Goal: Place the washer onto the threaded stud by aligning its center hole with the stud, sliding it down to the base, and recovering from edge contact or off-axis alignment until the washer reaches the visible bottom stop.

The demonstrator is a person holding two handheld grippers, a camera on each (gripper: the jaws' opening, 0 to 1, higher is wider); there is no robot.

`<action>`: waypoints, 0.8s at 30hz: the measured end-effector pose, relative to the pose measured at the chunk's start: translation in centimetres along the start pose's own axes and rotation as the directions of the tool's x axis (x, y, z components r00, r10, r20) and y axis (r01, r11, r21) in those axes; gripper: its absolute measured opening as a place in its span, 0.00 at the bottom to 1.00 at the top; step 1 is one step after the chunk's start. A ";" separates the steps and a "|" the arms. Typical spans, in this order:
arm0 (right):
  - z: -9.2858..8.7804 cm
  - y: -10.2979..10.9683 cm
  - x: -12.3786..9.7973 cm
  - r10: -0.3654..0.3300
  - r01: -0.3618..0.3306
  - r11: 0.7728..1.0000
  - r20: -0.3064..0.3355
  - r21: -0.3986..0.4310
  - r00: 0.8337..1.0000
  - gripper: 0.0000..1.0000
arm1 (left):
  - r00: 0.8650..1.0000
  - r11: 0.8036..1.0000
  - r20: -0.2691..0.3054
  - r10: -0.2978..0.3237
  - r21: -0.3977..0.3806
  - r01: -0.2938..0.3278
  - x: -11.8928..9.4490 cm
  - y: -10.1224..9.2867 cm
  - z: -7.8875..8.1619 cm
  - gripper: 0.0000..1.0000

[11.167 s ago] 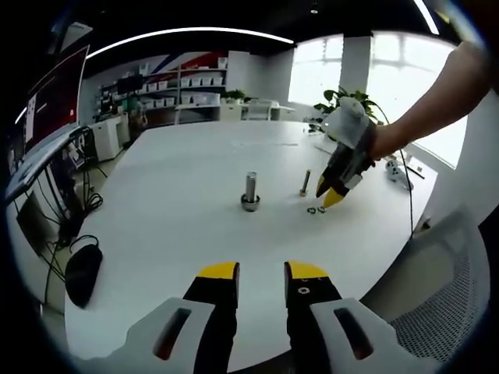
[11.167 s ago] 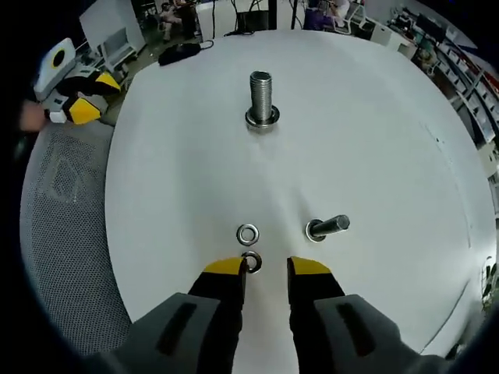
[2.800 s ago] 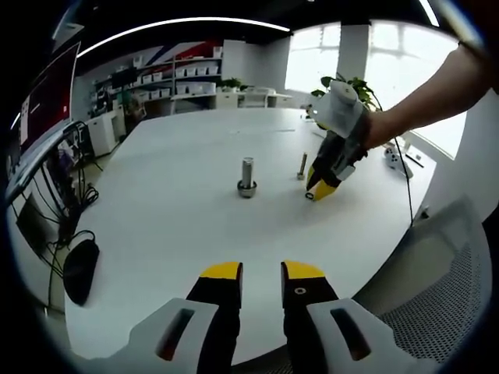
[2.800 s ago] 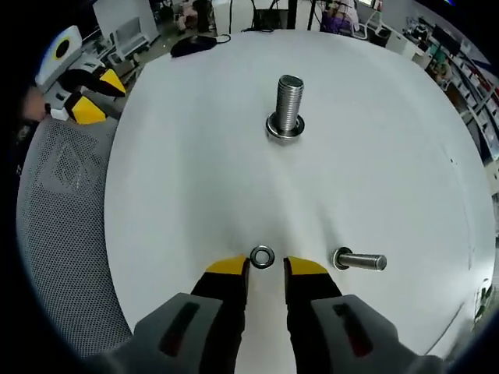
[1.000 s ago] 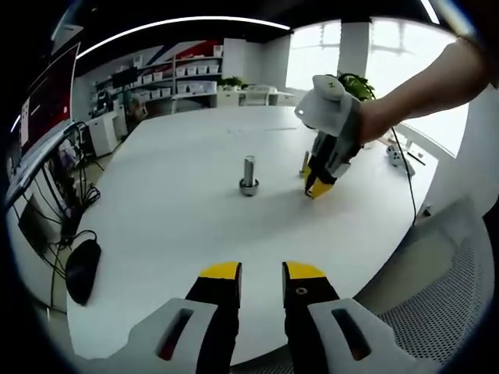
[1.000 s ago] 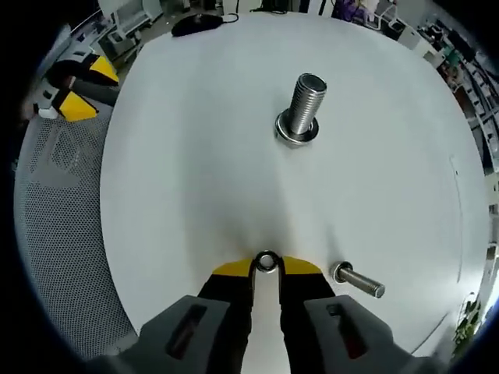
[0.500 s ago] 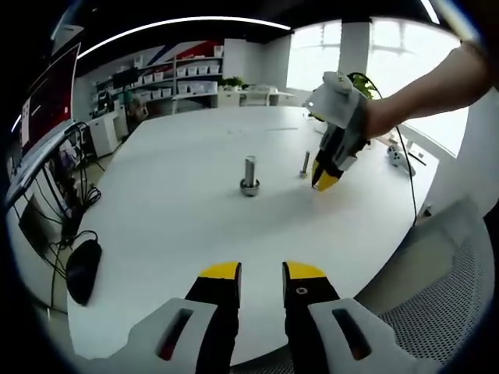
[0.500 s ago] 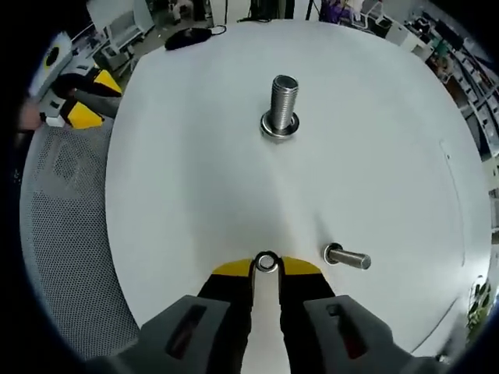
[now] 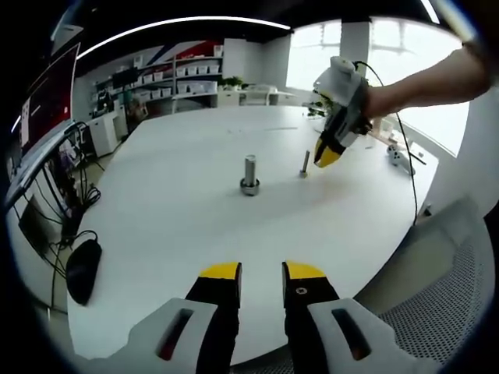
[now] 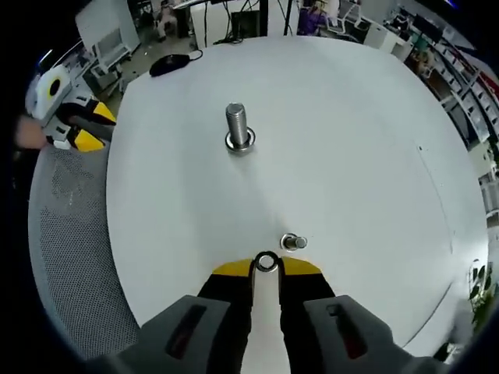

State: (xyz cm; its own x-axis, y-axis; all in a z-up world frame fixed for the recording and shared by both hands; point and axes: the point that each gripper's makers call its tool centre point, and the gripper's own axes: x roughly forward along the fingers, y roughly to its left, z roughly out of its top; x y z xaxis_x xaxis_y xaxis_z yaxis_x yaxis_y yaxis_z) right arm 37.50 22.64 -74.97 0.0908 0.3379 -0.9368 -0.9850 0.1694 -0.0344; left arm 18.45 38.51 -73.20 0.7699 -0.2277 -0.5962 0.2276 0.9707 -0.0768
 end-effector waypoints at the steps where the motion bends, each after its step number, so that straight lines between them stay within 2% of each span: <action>1: 0.2 -0.2 -0.2 -0.004 0.004 1.000 0.007 0.000 1.000 0.14 | 1.000 1.000 -0.002 0.000 0.000 0.000 0.0 0.0 0.0 0.18; 13: 1.3 -1.9 -1.3 -0.030 0.029 0.999 0.052 0.021 0.998 0.14 | 1.000 1.000 -0.001 -0.002 0.001 0.002 0.0 -0.1 0.0 0.18; 24: 1.7 -2.1 -0.4 -0.034 0.035 0.999 0.038 -0.009 0.999 0.14 | 1.000 1.000 0.000 -0.002 0.001 0.002 0.0 0.0 0.0 0.18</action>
State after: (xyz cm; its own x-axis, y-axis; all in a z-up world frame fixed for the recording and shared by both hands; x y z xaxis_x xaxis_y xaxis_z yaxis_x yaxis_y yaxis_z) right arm 39.74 23.69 -73.91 0.1300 0.3668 -0.9212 -0.9825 0.1723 -0.0700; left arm 18.45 38.49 -73.19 0.7692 -0.2296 -0.5963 0.2296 0.9702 -0.0774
